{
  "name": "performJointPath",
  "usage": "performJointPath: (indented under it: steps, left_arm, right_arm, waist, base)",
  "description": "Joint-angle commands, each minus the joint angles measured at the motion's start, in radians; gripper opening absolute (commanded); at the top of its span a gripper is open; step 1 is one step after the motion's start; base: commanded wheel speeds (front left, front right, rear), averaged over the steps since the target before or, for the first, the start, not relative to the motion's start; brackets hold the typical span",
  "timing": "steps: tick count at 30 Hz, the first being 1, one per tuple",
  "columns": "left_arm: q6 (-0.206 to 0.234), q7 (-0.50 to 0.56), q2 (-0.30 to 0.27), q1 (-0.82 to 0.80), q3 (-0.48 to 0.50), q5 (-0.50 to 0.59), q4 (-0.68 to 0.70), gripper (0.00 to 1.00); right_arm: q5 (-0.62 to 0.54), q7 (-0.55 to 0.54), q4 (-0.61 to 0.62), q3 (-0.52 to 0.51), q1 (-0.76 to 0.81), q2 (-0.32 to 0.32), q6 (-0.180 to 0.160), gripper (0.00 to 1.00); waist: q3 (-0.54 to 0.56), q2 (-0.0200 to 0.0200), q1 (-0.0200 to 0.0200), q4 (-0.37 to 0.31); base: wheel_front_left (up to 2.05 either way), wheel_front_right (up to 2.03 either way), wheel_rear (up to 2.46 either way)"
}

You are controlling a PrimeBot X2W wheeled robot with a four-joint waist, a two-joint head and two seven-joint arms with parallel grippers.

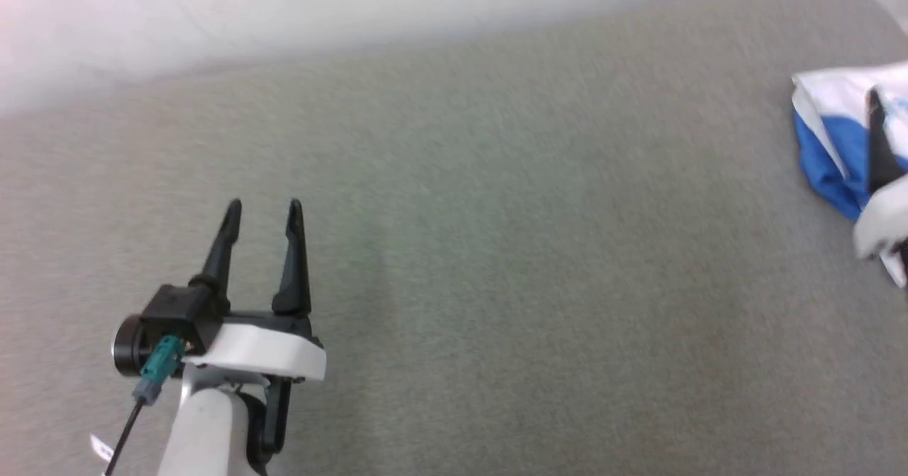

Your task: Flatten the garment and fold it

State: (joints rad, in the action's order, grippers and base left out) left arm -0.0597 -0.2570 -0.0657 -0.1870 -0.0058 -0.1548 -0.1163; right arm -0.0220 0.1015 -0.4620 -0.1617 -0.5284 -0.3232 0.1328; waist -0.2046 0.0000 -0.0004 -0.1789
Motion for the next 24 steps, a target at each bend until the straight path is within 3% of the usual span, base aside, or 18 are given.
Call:
performJointPath:
  steps: [1,11,24]
  left_arm:
    - [0.004,-0.005,0.002,0.012,0.002,-0.008,-0.009,1.0]
    - [0.01,-0.005,0.011,0.051,-0.006,-0.026,-0.067,1.0]
    - [0.002,-0.005,0.014,0.083,-0.057,-0.022,-0.102,1.0]
  right_arm:
    - [0.019,0.001,0.028,0.002,0.033,0.014,-0.002,1.0]
    - [0.138,-0.019,0.399,0.037,0.338,0.156,-0.002,1.0]
    - [0.09,0.035,0.488,0.089,0.523,0.255,-0.002,1.0]
  waist:
    - [0.109,0.0,0.0004,0.096]
    - [0.189,0.0,0.0004,0.173]
    - [0.229,0.0,0.0004,0.264]
  base:
    - [0.0,0.0,0.0]
    - [0.0,0.0,0.0]
    - [0.0,0.0,0.0]
